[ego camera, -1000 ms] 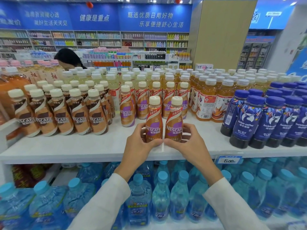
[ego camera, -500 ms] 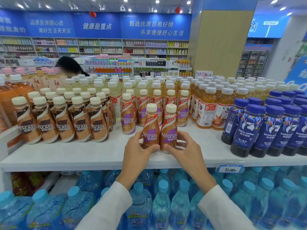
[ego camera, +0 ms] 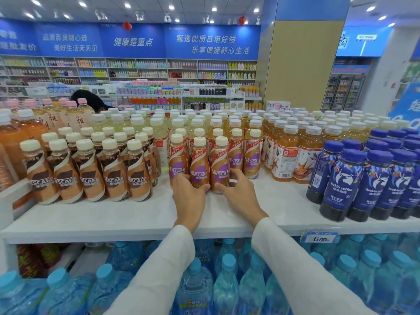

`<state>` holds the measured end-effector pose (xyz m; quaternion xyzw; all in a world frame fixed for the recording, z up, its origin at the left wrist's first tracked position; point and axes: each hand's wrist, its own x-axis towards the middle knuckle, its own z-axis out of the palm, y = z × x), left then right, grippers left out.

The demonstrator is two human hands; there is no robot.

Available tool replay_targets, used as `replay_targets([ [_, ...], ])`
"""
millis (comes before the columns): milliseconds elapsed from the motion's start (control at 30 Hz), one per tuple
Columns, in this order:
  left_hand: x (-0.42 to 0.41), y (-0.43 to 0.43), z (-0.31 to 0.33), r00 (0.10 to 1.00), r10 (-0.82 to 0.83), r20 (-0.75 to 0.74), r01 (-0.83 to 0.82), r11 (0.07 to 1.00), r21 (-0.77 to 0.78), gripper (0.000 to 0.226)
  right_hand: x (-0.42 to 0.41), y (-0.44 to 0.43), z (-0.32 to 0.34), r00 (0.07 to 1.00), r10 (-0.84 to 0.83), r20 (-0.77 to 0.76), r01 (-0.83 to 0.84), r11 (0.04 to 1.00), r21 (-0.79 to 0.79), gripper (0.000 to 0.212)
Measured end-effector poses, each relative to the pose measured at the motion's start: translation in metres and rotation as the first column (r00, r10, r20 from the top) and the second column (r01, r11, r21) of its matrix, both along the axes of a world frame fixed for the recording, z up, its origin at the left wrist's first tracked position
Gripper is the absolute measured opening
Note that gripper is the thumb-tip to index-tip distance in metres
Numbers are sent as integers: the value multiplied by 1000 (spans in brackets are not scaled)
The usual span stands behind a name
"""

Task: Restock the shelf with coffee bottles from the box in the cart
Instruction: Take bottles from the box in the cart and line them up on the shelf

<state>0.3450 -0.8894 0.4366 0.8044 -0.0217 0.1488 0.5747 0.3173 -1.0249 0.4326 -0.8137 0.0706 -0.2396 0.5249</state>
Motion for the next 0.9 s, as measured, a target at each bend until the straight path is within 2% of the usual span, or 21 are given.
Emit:
replay_targets([
  [133, 7, -5, 2, 999, 36, 1, -36, 997, 75, 54, 9, 0, 0, 1000, 2, 5, -2, 1000, -3, 56],
  [400, 14, -11, -2, 996, 73, 44, -78, 989, 129, 59, 22, -2, -4, 1000, -6, -2, 6, 1000, -17, 55],
  [600, 12, -13, 0, 993, 104, 59, -115, 963, 244, 60, 29, -3, -5, 1000, -17, -17, 16, 1000, -25, 57],
  [900, 13, -15, 1, 990, 123, 62, -136, 950, 283, 58, 29, -1, -9, 999, -25, -24, 24, 999, -49, 60],
])
